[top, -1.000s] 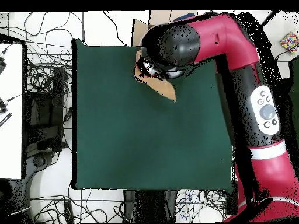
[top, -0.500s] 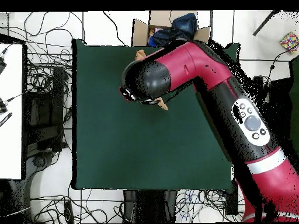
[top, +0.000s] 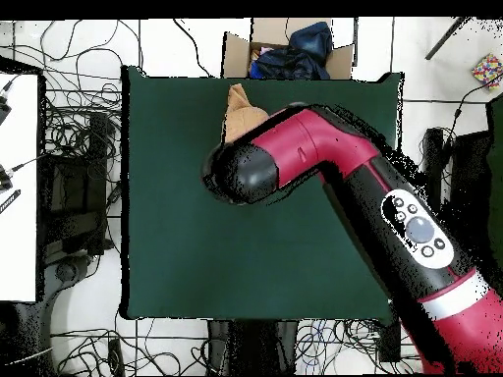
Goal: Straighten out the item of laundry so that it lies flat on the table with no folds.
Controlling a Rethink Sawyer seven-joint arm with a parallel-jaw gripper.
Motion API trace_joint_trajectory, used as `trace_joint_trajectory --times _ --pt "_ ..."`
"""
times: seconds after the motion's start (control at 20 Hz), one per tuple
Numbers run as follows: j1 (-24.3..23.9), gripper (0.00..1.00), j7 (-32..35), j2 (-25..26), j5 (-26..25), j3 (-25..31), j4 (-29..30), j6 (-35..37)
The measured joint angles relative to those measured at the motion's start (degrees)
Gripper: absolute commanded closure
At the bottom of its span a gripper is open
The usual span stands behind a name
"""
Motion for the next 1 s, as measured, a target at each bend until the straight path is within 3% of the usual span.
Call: trace_joint_trajectory --times 0.5,1.0 --pt "0.3 1.00 6.4 -4.0 0.4 -7.7 9.1 -13.6" --pt "1.8 1.00 10.5 -8.7 2.1 -15.1 17.0 -22.4"
